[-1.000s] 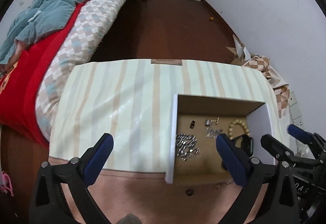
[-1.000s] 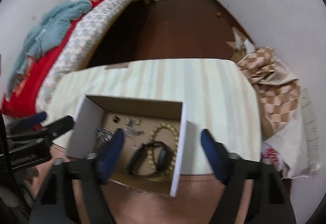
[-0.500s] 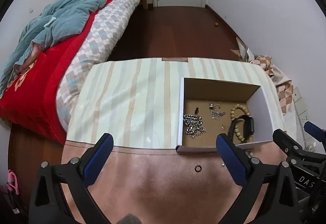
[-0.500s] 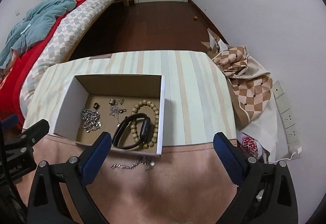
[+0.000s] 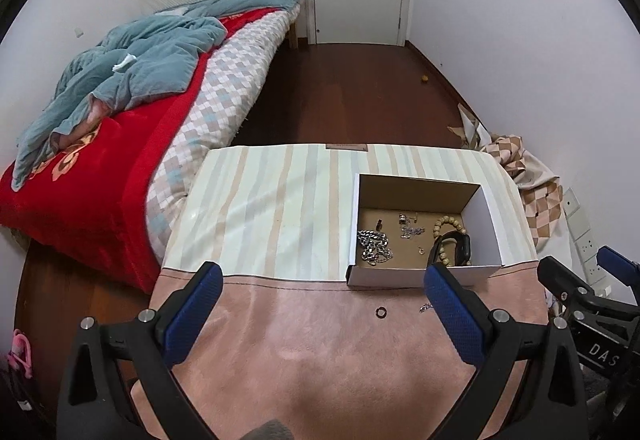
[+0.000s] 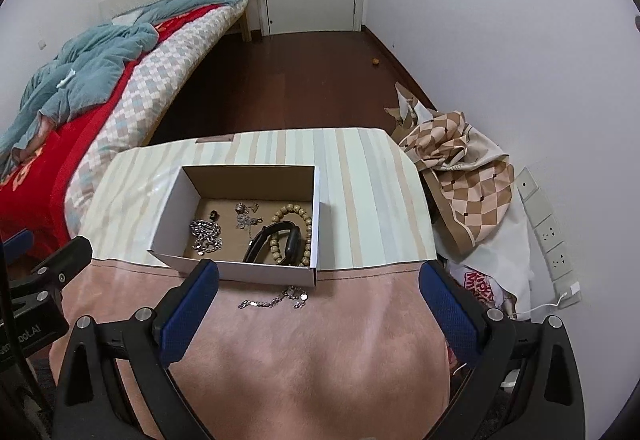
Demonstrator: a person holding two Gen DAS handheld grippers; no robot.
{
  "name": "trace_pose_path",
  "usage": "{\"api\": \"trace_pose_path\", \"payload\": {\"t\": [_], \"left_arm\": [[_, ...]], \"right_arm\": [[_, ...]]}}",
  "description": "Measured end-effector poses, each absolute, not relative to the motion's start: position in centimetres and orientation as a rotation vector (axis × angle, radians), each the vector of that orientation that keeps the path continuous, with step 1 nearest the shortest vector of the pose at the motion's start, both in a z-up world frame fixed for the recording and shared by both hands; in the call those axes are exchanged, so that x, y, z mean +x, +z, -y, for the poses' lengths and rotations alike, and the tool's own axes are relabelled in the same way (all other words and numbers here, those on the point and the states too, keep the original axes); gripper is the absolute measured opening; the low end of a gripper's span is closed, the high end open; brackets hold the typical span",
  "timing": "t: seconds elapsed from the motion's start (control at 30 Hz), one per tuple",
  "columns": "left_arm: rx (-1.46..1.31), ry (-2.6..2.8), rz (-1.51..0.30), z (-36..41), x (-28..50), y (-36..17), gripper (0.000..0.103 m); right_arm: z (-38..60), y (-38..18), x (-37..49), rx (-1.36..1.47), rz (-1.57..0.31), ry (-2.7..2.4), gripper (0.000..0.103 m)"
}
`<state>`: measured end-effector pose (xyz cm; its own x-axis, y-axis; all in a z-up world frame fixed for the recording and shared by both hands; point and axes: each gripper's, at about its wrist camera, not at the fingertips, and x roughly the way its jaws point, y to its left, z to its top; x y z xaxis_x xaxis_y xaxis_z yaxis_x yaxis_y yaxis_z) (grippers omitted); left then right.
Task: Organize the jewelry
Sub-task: 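Move both tools back over the remaining ring and silver chain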
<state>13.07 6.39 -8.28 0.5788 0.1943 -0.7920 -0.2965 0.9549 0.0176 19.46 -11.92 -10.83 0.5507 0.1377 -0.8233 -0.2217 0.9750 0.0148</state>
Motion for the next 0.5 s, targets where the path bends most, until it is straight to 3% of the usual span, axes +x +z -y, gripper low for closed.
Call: {"api": "trace_pose_path", "payload": {"t": [0.2, 0.37, 0.43, 0.5], "left_arm": [[-0.119, 0.349, -0.953, -6.8, 12.3, -11.6, 0.103], [-0.110, 0.401, -1.052, -7.6, 12.5, -17.0, 0.103], [-0.110, 0.413, -1.087, -7.9, 12.7, -18.7, 0.103], [-0.112, 0.416, -1.112, -8.1, 13.0, -20.0, 0.103]], "right_arm": [[12.8, -13.0, 18.7, -0.047, -0.991, 0.240, 0.101], [13.8, -19.2, 19.2, 0.002, -1.032, 0.250, 0.099], [13.9, -21.5, 19.6, 0.004, -1.045, 0.260, 0.072], [13.8, -23.7, 20.2, -0.002, -1.063, 0.268, 0.059]]}}
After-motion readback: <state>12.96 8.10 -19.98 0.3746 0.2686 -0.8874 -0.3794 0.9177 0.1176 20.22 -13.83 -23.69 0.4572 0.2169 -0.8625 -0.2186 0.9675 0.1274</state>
